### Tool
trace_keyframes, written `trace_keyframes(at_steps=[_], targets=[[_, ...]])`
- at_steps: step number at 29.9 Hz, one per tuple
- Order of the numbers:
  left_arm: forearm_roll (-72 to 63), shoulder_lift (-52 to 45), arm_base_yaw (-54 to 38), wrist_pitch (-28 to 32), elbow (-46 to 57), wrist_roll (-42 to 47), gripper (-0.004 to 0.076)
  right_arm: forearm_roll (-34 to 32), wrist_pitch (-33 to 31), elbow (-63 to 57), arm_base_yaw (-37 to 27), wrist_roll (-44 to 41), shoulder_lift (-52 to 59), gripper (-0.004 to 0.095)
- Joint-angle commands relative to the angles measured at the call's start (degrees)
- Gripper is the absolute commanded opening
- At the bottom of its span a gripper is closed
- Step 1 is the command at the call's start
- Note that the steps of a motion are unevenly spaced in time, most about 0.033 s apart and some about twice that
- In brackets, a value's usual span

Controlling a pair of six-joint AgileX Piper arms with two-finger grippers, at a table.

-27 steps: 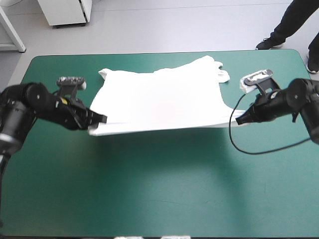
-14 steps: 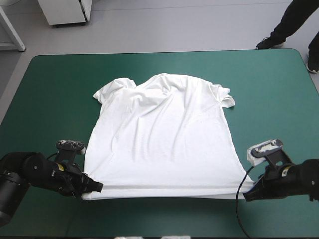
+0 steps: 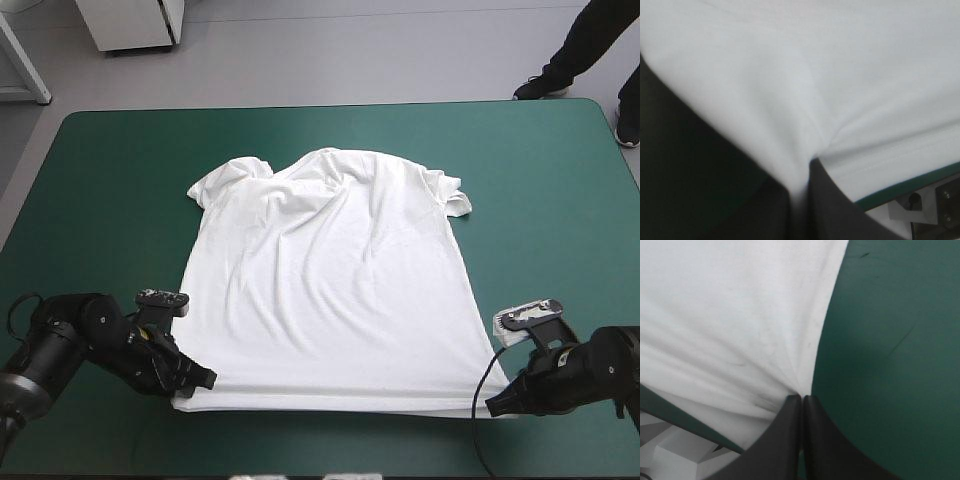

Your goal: Fold the cloth

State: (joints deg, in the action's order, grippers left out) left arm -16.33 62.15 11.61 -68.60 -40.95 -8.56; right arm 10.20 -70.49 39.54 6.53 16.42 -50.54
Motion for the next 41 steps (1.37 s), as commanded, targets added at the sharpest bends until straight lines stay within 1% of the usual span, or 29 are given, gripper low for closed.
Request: trace_keyframes(at_steps=[1,3,4,6,7,8,10,13,18,21,25,30,32,37,41], targets=[[0.4,0.0,0.4,-2.9,-1.3,-0.5,0.0135,-1.3,-1.1,1.1,1.1,-0.4,-1.2,0.0095],[0.4,-0.9,1.2,-5.3,-1.3,-0.5,0.0262,-0.8,-1.1,1.1,1.3,-0.6,-1.5,0.0196],[0.4,-1.2,1.8,-5.5,-1.3,-0.3,0.0327,-0.8,-1.1,1.1,1.3,-1.3,-1.5,0.0269],[0.2,-2.8,2.9,-5.5,-1.3,1.5,0.0427,-0.7,-1.1,1.1,1.3,-2.5,-1.4,0.036],[0.2,-3.8,3.2,-5.5,-1.3,2.7,0.0451,-0.7,-1.1,1.1,1.3,-3.6,-1.0,0.0416],[0.3,-4.7,3.6,-5.5,-1.3,4.0,0.0464,-0.7,-1.1,1.1,1.3,-4.0,-0.7,0.0444],[-0.1,-7.0,3.8,-5.5,-1.3,5.7,0.0466,-0.6,-1.1,1.2,1.3,-6.1,0.4,0.0475],[-0.6,-10.0,4.2,-5.5,-1.3,8.1,0.0466,1.1,-1.1,1.2,1.3,-6.6,1.7,0.0473],[1.0,-15.9,4.2,-5.5,-1.3,10.5,0.0466,6.1,-1.1,1.2,1.3,-7.1,4.7,0.0473],[2.2,-17.9,4.2,-5.4,-1.3,11.2,0.0466,6.7,-1.1,1.2,1.3,-7.1,6.0,0.0473],[5.2,-17.5,4.2,-5.3,-1.3,11.1,0.0466,6.8,-1.1,1.2,1.3,-7.1,6.1,0.0473],[7.6,-14.1,4.2,-5.2,-0.7,10.0,0.0466,6.5,-1.1,1.2,1.3,-6.2,4.8,0.0473],[7.8,-13.4,4.2,-4.1,1.2,8.6,0.0466,6.2,-0.8,1.2,1.3,-5.5,4.2,0.0473],[6.4,-13.2,4.2,2.5,6.4,7.5,0.0466,4.8,-0.3,1.2,1.3,-5.4,3.4,0.0473],[6.5,-12.5,4.2,6.5,9.4,6.4,0.0466,4.0,1.4,1.2,1.3,-5.4,2.3,0.0473]])
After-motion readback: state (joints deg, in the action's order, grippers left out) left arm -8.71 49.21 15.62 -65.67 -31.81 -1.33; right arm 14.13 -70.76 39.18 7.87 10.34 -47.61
